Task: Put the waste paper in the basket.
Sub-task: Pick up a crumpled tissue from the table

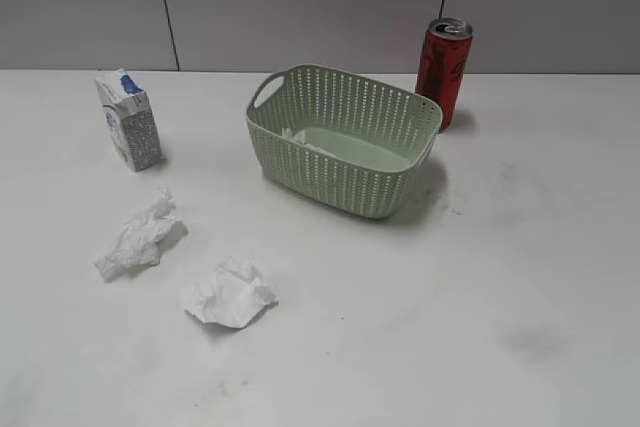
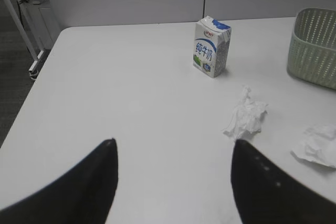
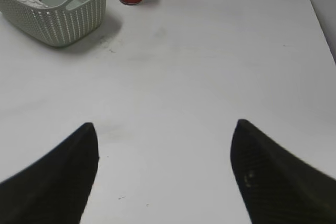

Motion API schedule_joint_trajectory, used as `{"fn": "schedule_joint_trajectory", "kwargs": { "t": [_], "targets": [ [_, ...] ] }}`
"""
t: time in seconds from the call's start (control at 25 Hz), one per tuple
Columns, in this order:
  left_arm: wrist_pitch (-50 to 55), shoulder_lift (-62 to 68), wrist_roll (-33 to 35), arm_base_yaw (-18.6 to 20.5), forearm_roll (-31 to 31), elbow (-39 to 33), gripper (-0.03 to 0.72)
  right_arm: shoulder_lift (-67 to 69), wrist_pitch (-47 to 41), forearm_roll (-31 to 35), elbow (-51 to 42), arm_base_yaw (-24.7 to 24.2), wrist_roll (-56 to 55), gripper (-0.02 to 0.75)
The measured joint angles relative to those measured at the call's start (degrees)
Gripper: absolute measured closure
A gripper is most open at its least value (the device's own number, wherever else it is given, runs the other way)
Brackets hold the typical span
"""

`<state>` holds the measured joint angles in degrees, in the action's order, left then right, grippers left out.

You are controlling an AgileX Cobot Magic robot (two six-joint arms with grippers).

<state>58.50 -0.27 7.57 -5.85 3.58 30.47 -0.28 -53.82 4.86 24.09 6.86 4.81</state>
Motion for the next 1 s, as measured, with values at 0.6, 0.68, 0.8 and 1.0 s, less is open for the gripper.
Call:
{"fn": "schedule_joint_trajectory", "kwargs": {
  "t": [0.6,0.68,0.8,1.0],
  "targets": [
    [1.2,0.0,-0.9,0.0,-2.1,-1.5,0.174,0.0,0.0,0.0,0.0,0.0,0.0,0.148],
    [-0.1,0.0,-0.9,0.0,-2.1,-0.6,0.174,0.0,0.0,0.0,0.0,0.0,0.0,0.148],
    [-4.0,1.9,-0.9,0.0,-2.1,1.2,0.174,0.0,0.0,0.0,0.0,0.0,0.0,0.148],
    [-13.6,10.8,-0.8,0.0,-0.6,3.2,0.174,0.0,0.0,0.0,0.0,0.0,0.0,0.148]
  ]
}}
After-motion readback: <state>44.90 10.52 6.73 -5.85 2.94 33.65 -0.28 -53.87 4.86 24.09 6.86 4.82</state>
